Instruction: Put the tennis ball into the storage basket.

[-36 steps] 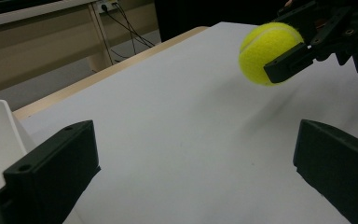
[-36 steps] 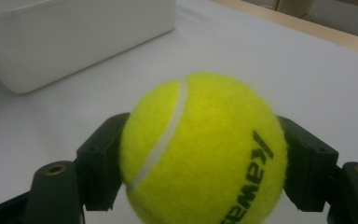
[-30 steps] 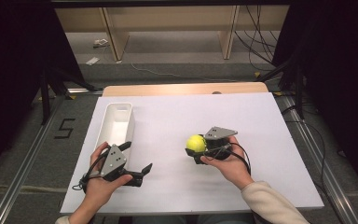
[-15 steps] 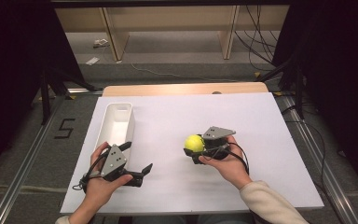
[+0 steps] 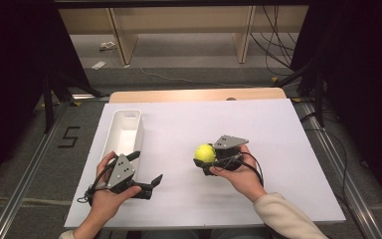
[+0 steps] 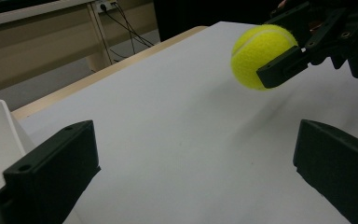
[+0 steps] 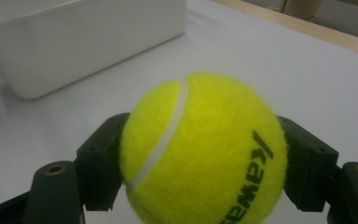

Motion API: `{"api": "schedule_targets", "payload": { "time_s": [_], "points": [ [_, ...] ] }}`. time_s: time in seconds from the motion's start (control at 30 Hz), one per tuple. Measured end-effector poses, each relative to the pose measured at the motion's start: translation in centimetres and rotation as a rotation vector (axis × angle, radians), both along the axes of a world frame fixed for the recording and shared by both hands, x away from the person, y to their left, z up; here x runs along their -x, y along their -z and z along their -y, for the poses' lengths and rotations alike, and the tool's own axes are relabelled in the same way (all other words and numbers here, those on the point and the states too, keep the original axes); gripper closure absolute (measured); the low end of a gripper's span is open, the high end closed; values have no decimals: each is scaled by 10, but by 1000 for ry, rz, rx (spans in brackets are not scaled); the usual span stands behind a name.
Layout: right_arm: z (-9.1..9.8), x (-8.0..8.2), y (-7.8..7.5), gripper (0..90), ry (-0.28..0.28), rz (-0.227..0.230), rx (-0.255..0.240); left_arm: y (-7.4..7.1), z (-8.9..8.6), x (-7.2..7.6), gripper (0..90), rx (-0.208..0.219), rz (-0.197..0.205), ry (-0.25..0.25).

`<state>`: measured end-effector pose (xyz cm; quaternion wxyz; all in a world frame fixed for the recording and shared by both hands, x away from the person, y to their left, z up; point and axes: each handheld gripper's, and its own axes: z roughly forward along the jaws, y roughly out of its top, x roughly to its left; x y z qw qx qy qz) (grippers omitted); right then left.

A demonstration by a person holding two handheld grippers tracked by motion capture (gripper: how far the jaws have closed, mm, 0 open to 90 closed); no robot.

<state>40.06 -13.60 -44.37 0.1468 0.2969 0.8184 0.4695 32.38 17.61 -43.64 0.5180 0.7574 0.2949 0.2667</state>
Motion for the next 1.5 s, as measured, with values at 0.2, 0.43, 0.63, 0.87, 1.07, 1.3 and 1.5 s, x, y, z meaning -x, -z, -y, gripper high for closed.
{"api": "schedule_targets", "payload": {
  "time_s": [0.2,0.43,0.63,0.87,1.07,1.3,1.5],
  "points": [
    [-2,0,0,272,-1,-2,-3,0,0,0,0,0,-1,0],
    [-4,0,0,271,-3,-3,-2,0,0,0,0,-1,-2,0],
    [-6,0,0,272,-2,-1,-5,0,0,0,0,-3,-1,-2],
    [-9,-1,0,272,-6,-3,-6,0,0,0,0,-3,-2,-2],
    [-11,-1,1,272,-8,-4,-5,0,0,0,0,-5,-1,-4],
    [-14,-1,1,272,-12,-4,-7,0,0,0,0,-5,-1,-3],
    [-17,-2,1,272,-15,-2,-7,0,0,0,0,-4,0,-3]
  ]
}}
